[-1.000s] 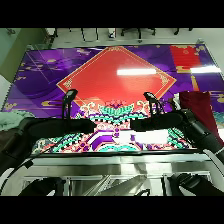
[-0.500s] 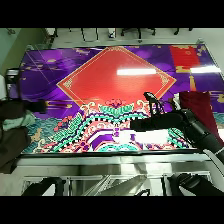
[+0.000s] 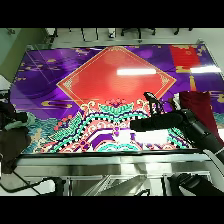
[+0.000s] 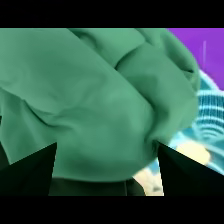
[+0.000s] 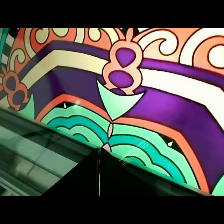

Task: Fold the shirts.

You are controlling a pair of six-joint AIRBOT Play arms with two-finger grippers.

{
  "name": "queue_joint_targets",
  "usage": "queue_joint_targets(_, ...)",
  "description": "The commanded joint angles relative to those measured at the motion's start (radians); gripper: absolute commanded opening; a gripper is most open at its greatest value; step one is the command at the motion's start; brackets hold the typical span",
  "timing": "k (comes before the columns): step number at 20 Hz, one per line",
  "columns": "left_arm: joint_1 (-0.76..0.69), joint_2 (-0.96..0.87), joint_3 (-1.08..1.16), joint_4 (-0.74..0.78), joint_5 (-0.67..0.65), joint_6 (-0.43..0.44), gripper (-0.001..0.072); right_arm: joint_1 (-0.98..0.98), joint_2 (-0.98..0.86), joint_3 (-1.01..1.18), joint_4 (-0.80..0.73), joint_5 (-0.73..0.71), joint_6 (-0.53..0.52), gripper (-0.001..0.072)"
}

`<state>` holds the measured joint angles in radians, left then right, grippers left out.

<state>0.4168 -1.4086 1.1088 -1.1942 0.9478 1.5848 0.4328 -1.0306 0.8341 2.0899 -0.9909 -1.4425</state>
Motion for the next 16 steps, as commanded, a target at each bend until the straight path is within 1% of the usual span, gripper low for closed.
queue_joint_targets(1, 0.062, -0.139, 0.001, 0.024, -0.107, 0.006, 0.0679, 0.001, 0.0, 0.0, 0.0, 0.0, 0.0, 0.0022)
queue_joint_targets(2, 0.063, -0.16, 0.001, 0.024, -0.129, 0.006, 0.0656, 0.001, 0.0, 0.0, 0.0, 0.0, 0.0, 0.0022)
queue_joint_targets(3, 0.06, -0.175, 0.001, 0.024, -0.147, 0.004, 0.049, 0.001, 0.0, 0.0, 0.0, 0.0, 0.0, 0.0023)
queue_joint_targets(4, 0.054, -0.178, 0.006, 0.023, -0.147, 0.003, 0.0102, 0.001, 0.0, 0.0, 0.0, 0.0, 0.0, 0.0022)
queue_joint_targets(5, 0.042, -0.177, 0.023, 0.018, -0.137, -0.001, 0.0013, 0.001, 0.0, 0.0, 0.0, 0.0, 0.0, 0.0022)
queue_joint_targets(6, 0.028, -0.177, 0.064, 0.012, -0.101, -0.008, 0.0013, 0.001, 0.0, 0.0, 0.0, 0.0, 0.0, 0.0022)
queue_joint_targets(8, -0.018, -0.162, 0.174, 0.016, 0.017, -0.008, 0.0013, 0.001, 0.0, 0.0, 0.0, 0.0, 0.0, 0.0022)
queue_joint_targets(10, -0.078, -0.114, 0.297, 0.014, 0.101, -0.008, 0.0013, 0.001, 0.0, 0.0, 0.0, 0.0, 0.0, 0.0022)
queue_joint_targets(13, -0.218, 0.013, 0.436, -0.006, 0.162, -0.008, 0.0013, 0.001, 0.0, 0.0, 0.0, 0.0, 0.0, 0.0022)
queue_joint_targets(15, -0.336, 0.093, 0.518, -0.137, 0.222, -0.007, 0.0013, 0.001, 0.0, 0.0, 0.0, 0.0, 0.001, 0.0022)
queue_joint_targets(16, -0.404, 0.127, 0.554, -0.237, 0.255, -0.005, 0.0013, 0.001, 0.0, 0.0, 0.0, 0.0, 0.001, 0.0022)
